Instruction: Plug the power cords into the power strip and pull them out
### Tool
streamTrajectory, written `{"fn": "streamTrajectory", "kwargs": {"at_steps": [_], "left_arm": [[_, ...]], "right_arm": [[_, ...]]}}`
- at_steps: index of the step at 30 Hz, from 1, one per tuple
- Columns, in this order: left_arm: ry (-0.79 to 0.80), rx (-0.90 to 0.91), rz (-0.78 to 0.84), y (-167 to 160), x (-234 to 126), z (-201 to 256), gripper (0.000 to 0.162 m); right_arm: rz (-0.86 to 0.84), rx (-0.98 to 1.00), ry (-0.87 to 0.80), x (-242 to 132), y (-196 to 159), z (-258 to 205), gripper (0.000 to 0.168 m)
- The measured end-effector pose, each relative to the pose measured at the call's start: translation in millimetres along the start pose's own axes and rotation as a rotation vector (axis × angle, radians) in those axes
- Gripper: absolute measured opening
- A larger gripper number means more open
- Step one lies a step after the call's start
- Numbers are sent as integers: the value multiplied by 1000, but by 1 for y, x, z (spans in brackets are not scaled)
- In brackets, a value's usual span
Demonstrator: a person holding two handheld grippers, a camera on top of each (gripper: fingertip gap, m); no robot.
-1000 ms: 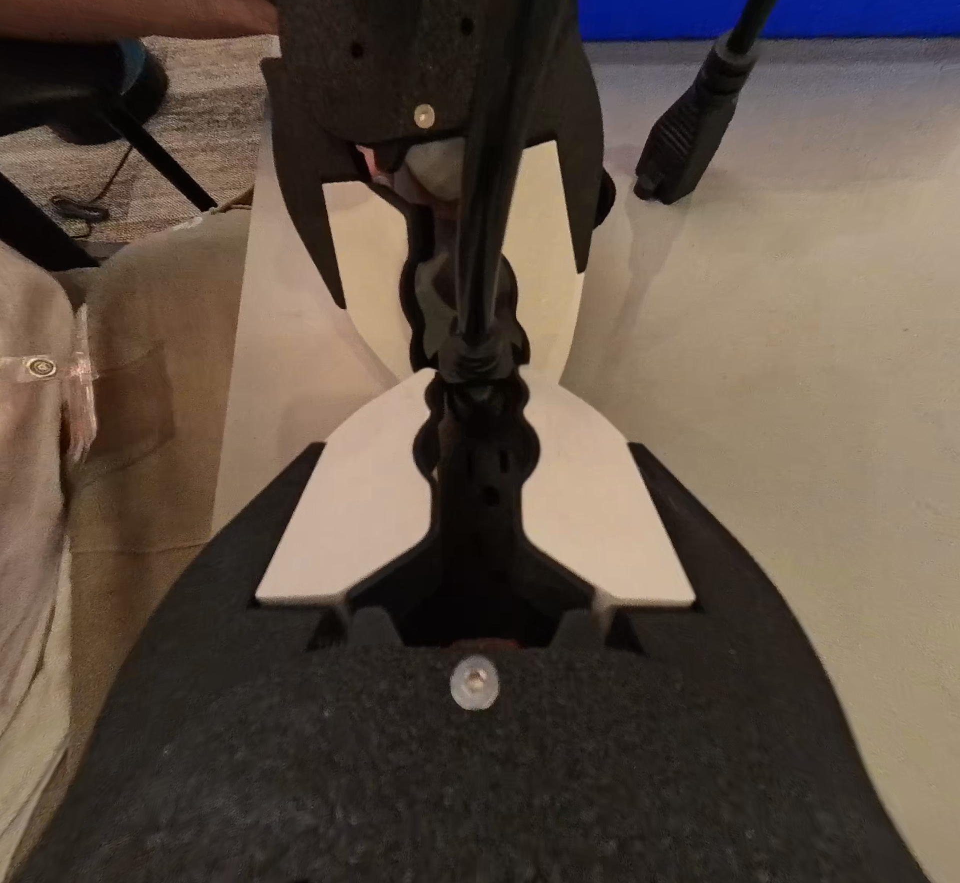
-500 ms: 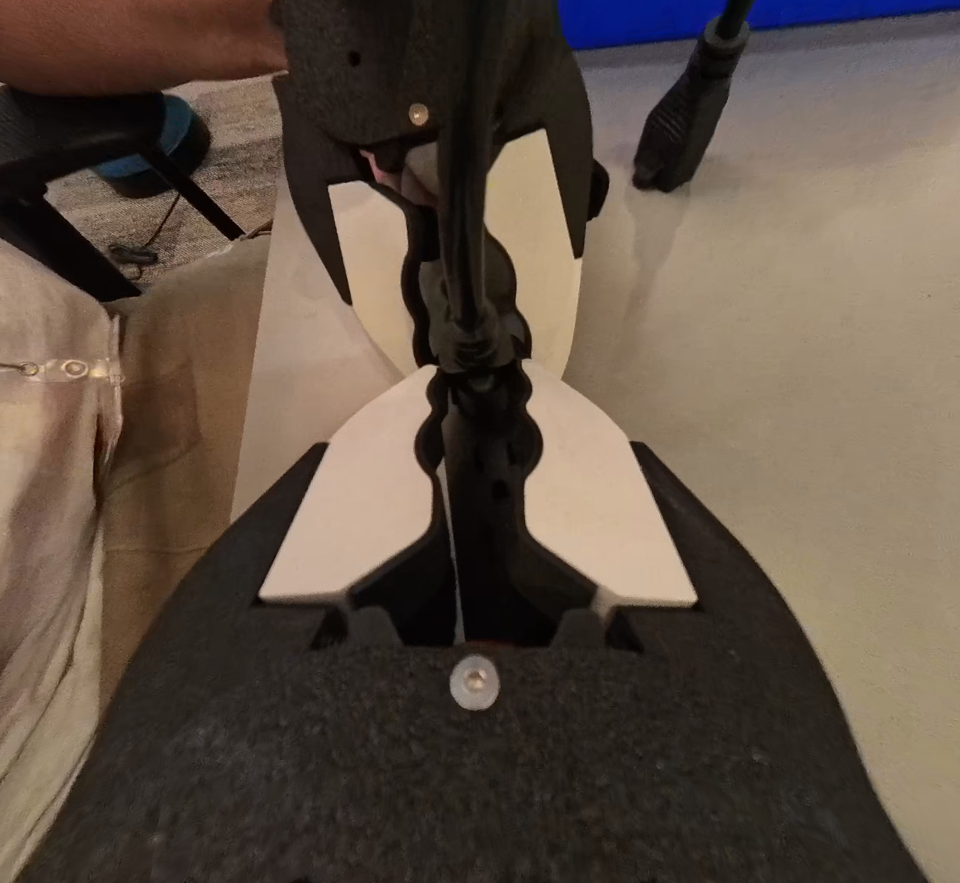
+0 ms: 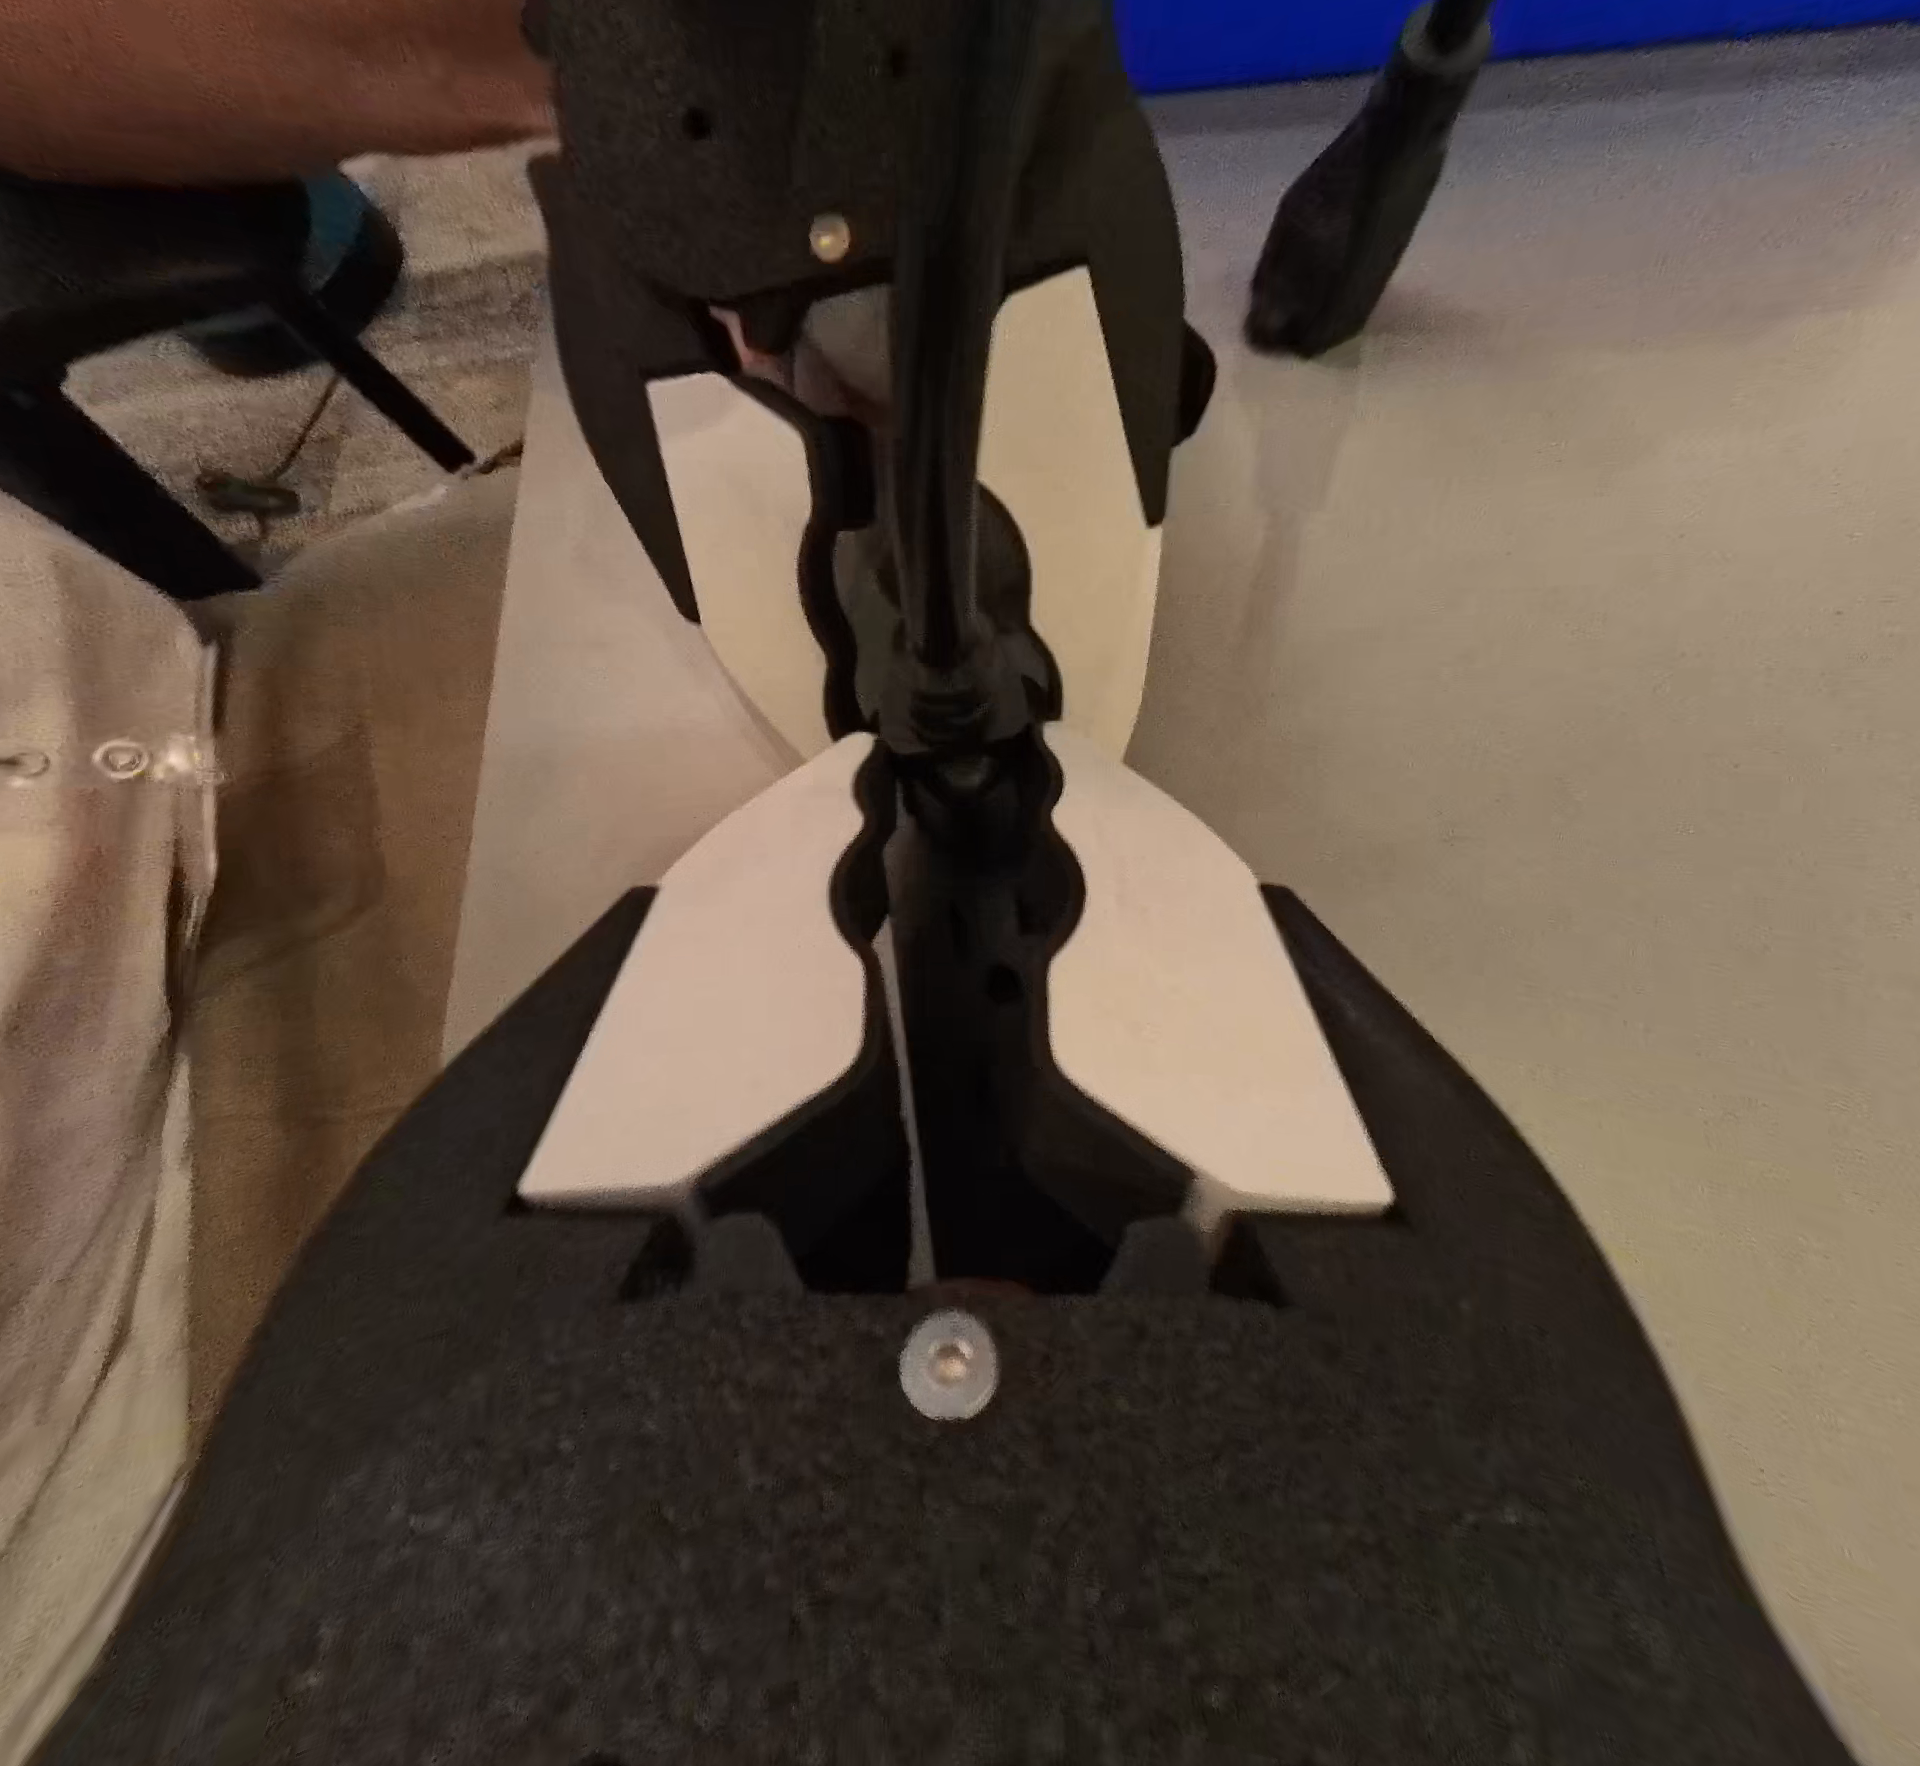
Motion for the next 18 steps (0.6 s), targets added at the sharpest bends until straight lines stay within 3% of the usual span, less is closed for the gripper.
{"fn": "streamTrajectory", "kwargs": {"at_steps": [2, 5, 9, 12, 14, 18], "left_arm": [[-10, 1, 0, -1, -1, -3, 44], [-4, 2, 20, 0, -2, 1, 44], [7, -11, -7, -1, 0, -6, 45], [-3, 6, 14, 5, 5, -1, 44], [-21, 6, 4, 5, 7, -5, 44], [-7, 4, 6, 6, 7, -3, 45]], "right_arm": [[-11, -31, -71, 8, 11, 1, 23], [30, 3, 19, -2, 2, 6, 23], [-1, -8, -57, 9, 12, 5, 23], [21, 0, 18, -6, 0, 12, 23], [3, -18, -47, -1, 2, 6, 23], [31, 21, -9, -4, -3, 9, 24]]}}
Point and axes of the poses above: each gripper's, where its closed fingertips meet, x out along the fingers, y out of its top, z = x × y across the jaws, the point moved 10 cm from there along -x, back along the fingers, and after that the axes turned 12 degrees about x, right-handed, at the moved point
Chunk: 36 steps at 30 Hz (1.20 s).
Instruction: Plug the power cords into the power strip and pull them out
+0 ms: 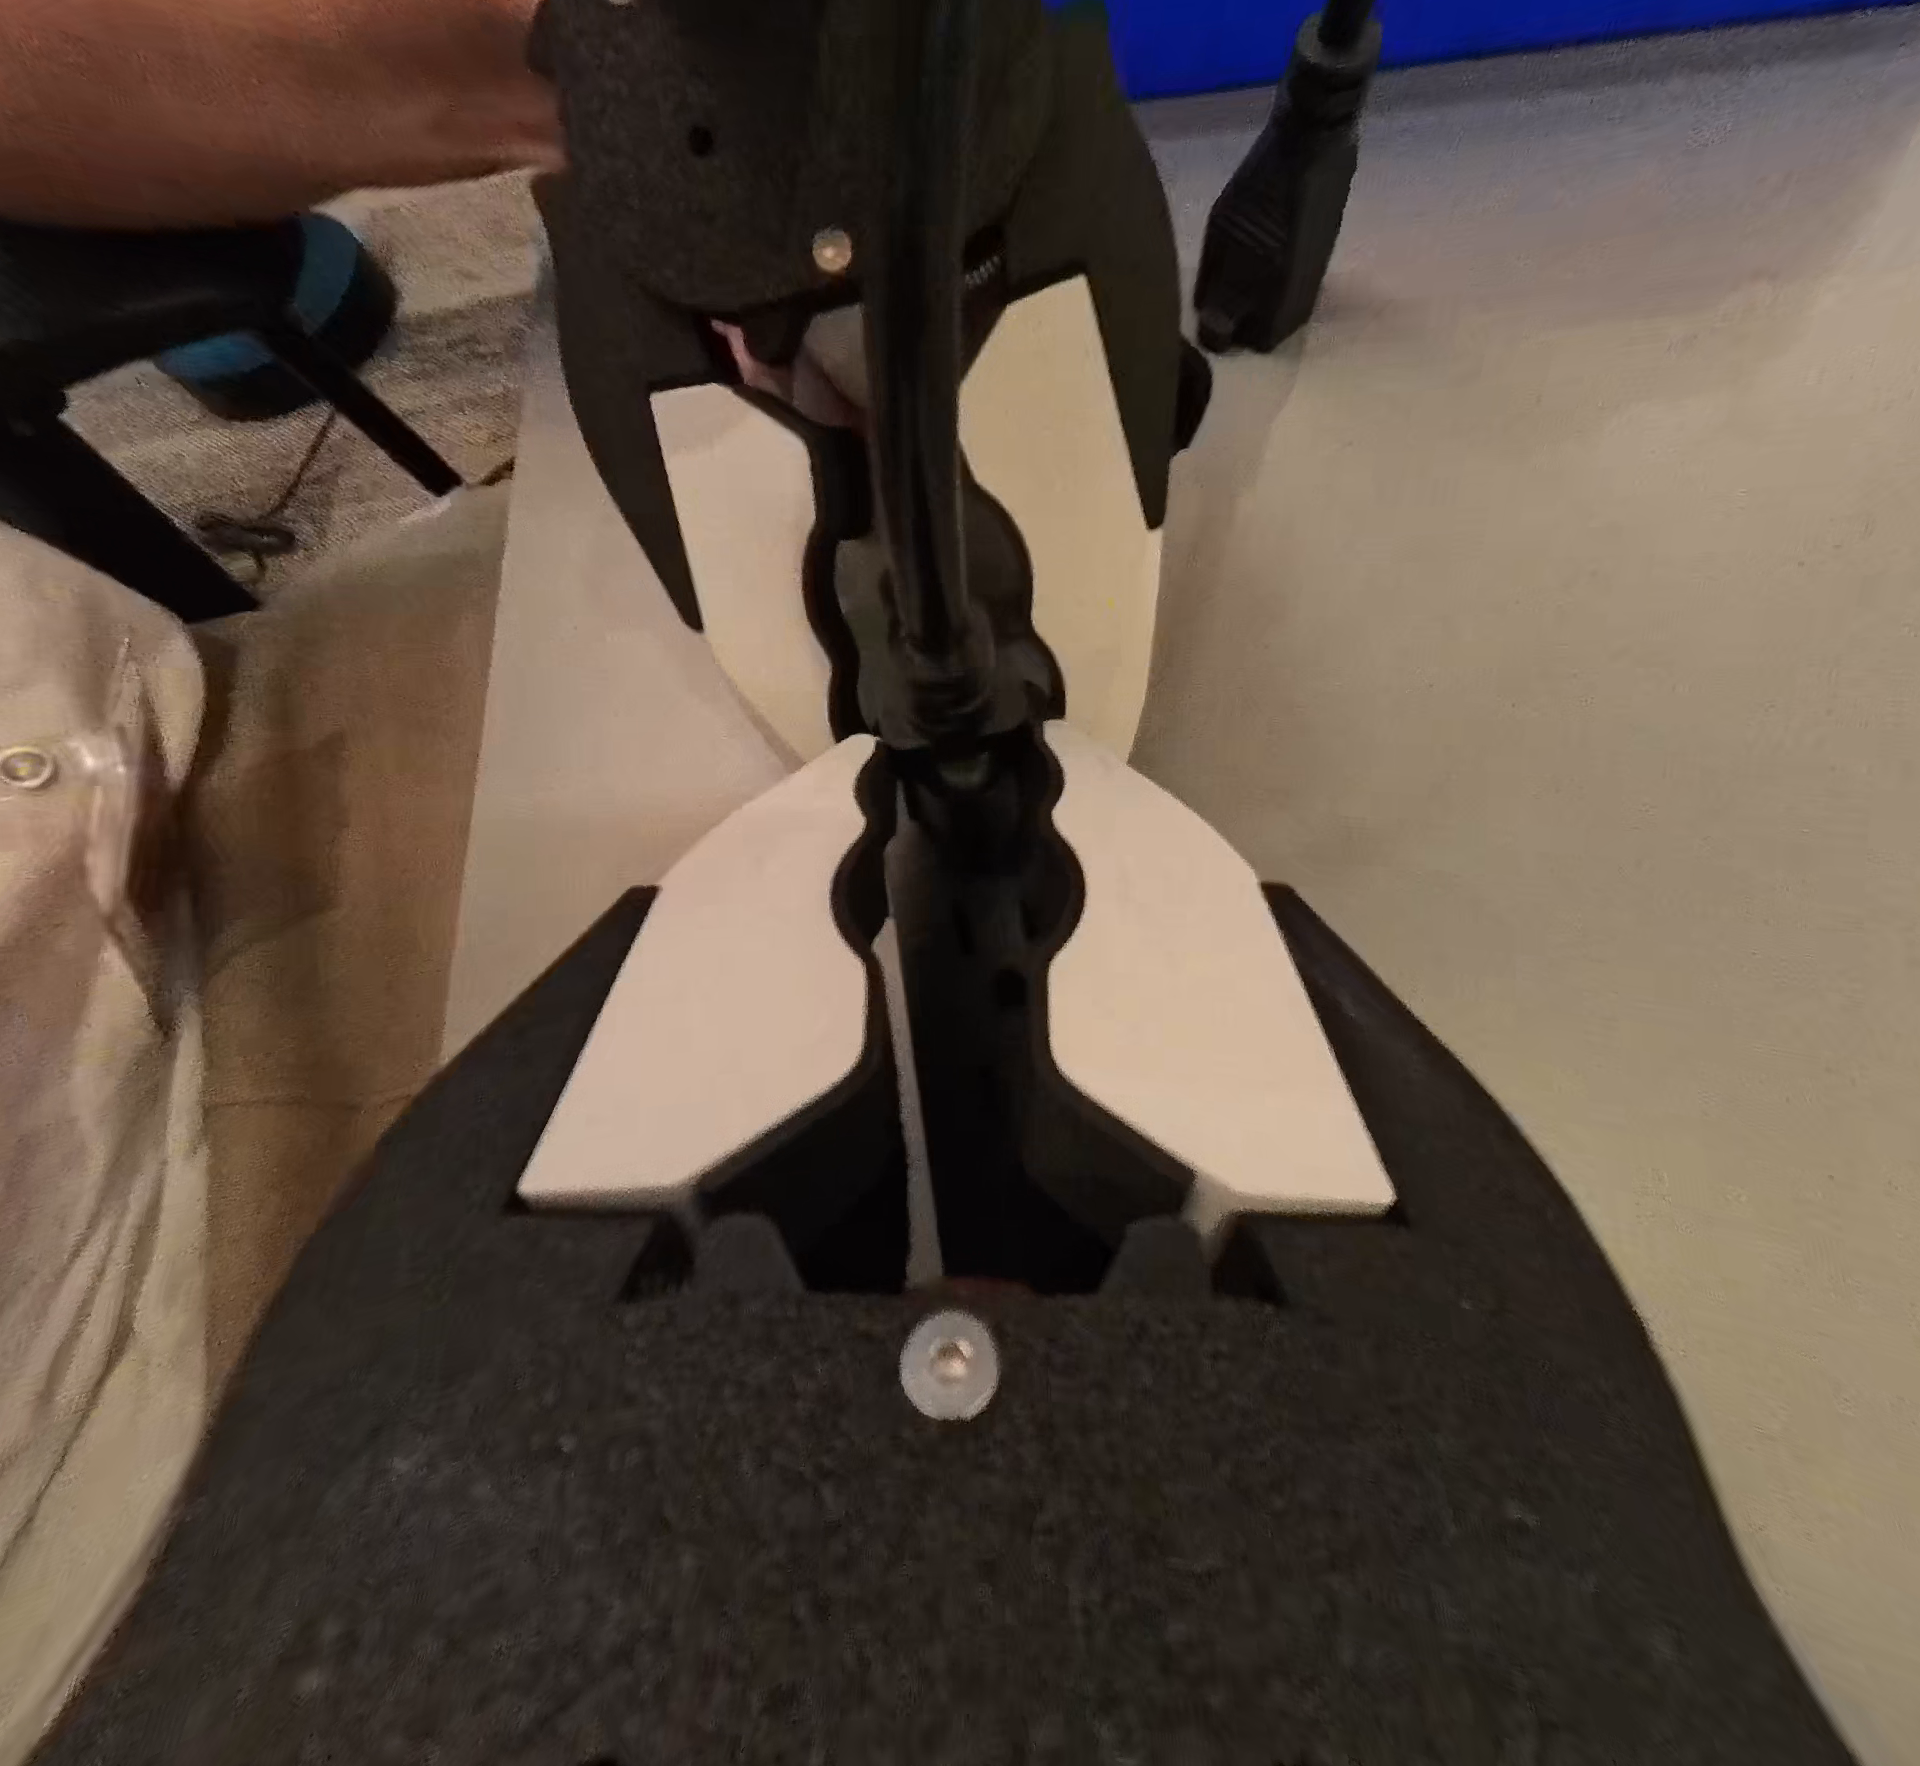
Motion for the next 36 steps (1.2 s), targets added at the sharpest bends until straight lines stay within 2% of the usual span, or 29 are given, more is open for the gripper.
{"fn": "streamTrajectory", "kwargs": {"at_steps": [3, 5, 7, 12, 15, 18, 21, 24, 30, 36], "left_arm": [[3, -2, -1, 1, 0, 0, 45], [19, -11, -9, -1, -2, 0, 45], [44, -22, -25, 0, -5, 3, 47], [227, -57, -6, 18, -35, 24, 49], [369, -195, 66, 19, -51, 50, 48], [468, -345, 57, 15, -55, 83, 46], [549, -469, 42, 17, -58, 107, 42], [610, -463, 116, 25, -66, 117, 39], [561, -526, 193, 19, -68, 110, 40], [533, -479, 203, 22, -65, 110, 40]], "right_arm": [[0, 9, -22, -3, -2, -4, 24], [39, 21, -52, -12, -3, -5, 17], [127, 80, -103, -27, -1, 2, 24], [266, 88, -248, -56, -25, -28, 38], [319, 40, -300, -59, -51, -59, 38], [320, -1, -339, -62, -62, -79, 37], [342, 4, -352, -63, -63, -79, 36], [327, 71, -318, -61, -64, -69, 35], [320, 140, -316, -62, -67, -62, 31], [306, 182, -323, -63, -69, -51, 30]]}}
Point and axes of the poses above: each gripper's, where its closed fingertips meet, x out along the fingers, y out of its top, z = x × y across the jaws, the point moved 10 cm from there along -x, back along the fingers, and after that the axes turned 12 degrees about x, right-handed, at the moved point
